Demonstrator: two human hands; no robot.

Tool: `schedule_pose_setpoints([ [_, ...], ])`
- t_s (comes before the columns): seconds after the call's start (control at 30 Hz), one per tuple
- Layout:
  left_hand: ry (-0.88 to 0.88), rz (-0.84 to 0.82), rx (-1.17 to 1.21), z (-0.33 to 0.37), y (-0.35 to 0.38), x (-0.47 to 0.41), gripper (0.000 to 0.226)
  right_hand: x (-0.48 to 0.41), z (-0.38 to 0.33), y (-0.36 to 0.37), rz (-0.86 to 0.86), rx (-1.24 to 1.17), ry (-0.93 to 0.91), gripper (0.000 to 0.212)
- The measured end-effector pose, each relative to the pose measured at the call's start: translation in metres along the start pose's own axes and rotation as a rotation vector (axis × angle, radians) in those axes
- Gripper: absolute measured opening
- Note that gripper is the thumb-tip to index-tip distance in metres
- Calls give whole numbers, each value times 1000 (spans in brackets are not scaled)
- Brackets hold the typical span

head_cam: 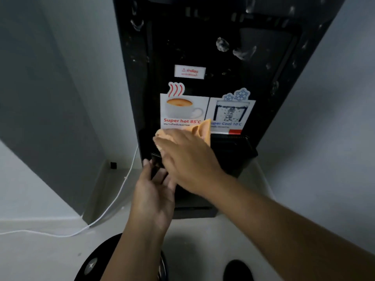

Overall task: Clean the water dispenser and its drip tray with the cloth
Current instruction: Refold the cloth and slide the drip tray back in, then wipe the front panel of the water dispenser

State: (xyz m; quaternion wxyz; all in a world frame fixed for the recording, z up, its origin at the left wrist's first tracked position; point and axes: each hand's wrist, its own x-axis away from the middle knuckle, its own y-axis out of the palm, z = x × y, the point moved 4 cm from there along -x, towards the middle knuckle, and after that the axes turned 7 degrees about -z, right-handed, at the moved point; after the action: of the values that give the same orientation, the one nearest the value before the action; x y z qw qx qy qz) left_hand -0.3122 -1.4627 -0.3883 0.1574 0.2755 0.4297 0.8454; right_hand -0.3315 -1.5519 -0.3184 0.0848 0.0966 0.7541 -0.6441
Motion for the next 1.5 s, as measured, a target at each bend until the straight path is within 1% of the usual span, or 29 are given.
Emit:
schedule_pose_setpoints([
  [0.07, 10, 2, 14, 2, 0, 1, 27, 29, 35, -9, -53, 44, -77, 35],
  [0.1, 9, -3, 3, 2, 1, 1, 28, 48, 61, -14, -49, 79, -55, 34],
  [0.13, 12, -12, -10, 3, 3, 1, 30, 64, 86, -22, -22, 76, 22, 35],
  [0.2, 29, -14, -26, 1, 3, -1, 29, 78, 110, -32, 108, 27, 238, 40],
  [0.27, 57, -12, -30, -1, 0, -2, 27, 57, 88, -26, 227, 67, 433, 32],
  [0.3, 71, -13, -28, -2, -2, -3, 27, 39, 64, -18, 234, 73, 459, 25],
  [0.33, 80, -18, -17, -6, -3, -7, 27, 22, 39, -10, 215, 68, 396, 22],
  [0.4, 81, -30, 30, -7, -7, -9, 28, 9, 3, 2, 117, -13, 113, 28],
  [0.43, 77, -35, 38, -9, -7, -9, 27, 13, 9, 0, 61, -49, -13, 33],
  [0.47, 75, -40, 37, -8, -8, -9, 26, 23, 26, -6, 24, -44, -79, 36],
  [0.5, 72, -27, 17, -7, -8, -8, 25, 36, 49, -12, 11, -11, -80, 37],
  [0.57, 55, -14, -6, -4, -5, -7, 24, 67, 98, -28, 46, 24, 51, 37],
  [0.6, 48, -14, -7, -3, -5, -6, 23, 80, 113, -35, 60, -13, 95, 38],
  [0.67, 41, 4, -24, -2, -2, 0, 22, 93, 131, -44, 46, -154, 152, 34],
  [0.73, 21, 25, -83, -3, 3, 17, 25, 98, 143, -59, 74, -261, 308, 26],
  [0.8, -16, 53, -182, -4, 7, 41, 36, 107, 151, -80, 81, -285, 455, 25],
  [0.87, -16, 65, -339, 1, 15, 66, 41, 118, 149, -105, 60, -342, 510, 23],
  [0.97, 71, 82, -529, 27, 38, 99, 35, 134, 124, -153, 98, -405, 499, 20],
  [1.17, 236, -28, -853, 78, 123, 167, 15, 145, 65, -268, 238, -461, 400, 18],
  [1.27, 345, -49, -1010, 98, 166, 192, 15, 143, 44, -310, 283, -452, 345, 17],
  [1.5, 656, -125, -1224, 153, 260, 217, 11, 117, 10, -390, 400, -432, 178, 18],
])
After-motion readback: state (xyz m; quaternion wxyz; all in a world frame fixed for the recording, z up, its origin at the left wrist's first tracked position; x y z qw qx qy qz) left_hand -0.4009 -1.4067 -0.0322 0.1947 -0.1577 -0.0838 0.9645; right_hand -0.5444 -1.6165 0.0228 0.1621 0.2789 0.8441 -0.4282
